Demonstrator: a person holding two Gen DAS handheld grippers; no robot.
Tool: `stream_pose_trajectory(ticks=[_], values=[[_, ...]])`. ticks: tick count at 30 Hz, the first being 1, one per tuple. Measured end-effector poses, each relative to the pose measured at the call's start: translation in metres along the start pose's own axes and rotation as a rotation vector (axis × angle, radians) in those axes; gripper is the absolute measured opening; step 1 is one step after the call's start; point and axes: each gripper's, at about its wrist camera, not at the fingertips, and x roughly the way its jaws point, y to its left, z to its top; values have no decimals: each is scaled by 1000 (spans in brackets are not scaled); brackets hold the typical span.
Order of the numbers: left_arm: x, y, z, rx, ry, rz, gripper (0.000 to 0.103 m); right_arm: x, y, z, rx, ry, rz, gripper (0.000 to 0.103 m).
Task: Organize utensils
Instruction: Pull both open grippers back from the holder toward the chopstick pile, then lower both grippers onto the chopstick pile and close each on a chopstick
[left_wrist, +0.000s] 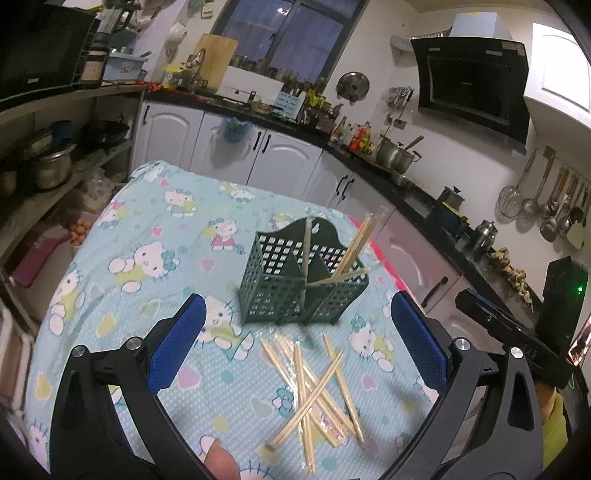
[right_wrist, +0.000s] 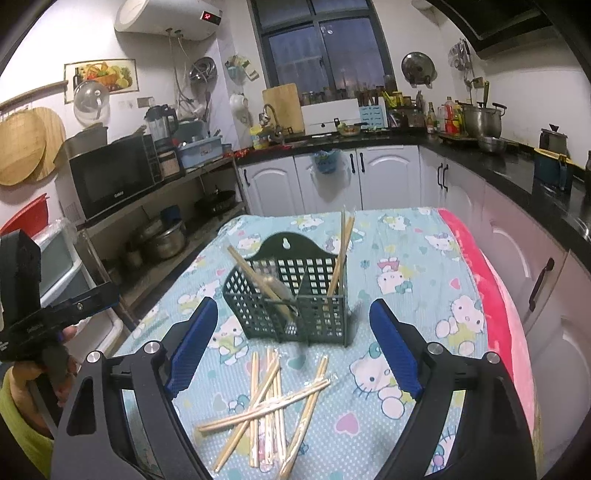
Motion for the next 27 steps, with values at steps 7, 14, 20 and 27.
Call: stream_pose_trajectory(ticks=[7,14,20,27], values=[[8,8,-14,-10,44,24,92,12,-5,-16,6,49,-18,82],[21,14,-27,-19,86,39,92,24,-8,-33,-4,97,-37,82],[39,14,-39,-6,141,43,92,35,-15,-47,-2,138,-52,82],[65,7,-56,24,216,21,92,52,-27,-62,4,189,-73,82]])
